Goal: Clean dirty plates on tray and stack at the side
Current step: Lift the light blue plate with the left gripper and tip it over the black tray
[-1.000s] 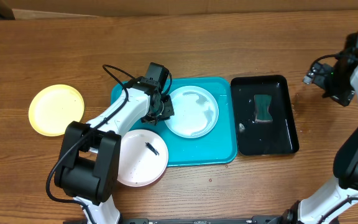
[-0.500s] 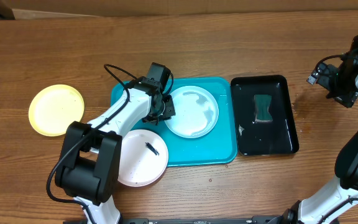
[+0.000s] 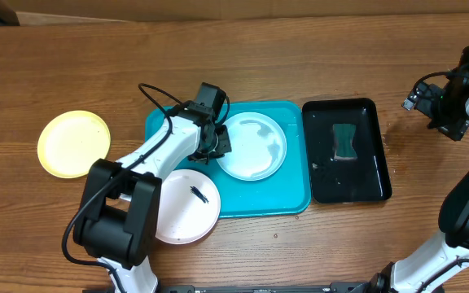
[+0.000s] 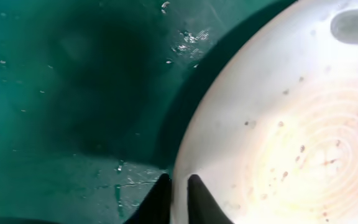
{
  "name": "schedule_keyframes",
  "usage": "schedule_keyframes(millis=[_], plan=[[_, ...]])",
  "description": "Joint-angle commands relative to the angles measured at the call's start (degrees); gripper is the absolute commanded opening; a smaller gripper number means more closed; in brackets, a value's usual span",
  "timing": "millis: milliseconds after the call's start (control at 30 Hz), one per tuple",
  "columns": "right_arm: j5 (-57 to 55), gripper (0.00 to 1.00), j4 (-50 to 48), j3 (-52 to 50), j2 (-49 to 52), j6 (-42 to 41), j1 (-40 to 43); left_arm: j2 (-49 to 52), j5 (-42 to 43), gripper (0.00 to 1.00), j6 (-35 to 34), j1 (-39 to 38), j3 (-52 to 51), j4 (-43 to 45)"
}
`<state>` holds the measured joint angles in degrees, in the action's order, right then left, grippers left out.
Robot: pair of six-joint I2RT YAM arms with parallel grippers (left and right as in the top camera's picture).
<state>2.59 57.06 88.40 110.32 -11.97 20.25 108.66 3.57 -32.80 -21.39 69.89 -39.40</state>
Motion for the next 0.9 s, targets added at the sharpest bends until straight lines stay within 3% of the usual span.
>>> schedule_keyframes(millis=[0,167,500,867], plan=[[0.09,1.0,-0.17,1.57,-0.48,-0.28,0.11,0.37,-0.81,0.04,0.42,-0.5,-0.42,0.5],[0.09,1.0,-0.17,1.57,-0.48,-0.28,0.11,0.28,-0.79,0.04,1.31,0.5,1.55,-0.17],[0.09,1.0,-0.17,1.57,-0.48,-0.28,0.11,0.28,-0.46,0.04,5.42,4.76,17.25,-12.04],[0.09,1.0,-0.17,1.57,-0.48,-0.28,0.11,0.28,0.94,0.04,5.99,0.61,25.42,-11.8]])
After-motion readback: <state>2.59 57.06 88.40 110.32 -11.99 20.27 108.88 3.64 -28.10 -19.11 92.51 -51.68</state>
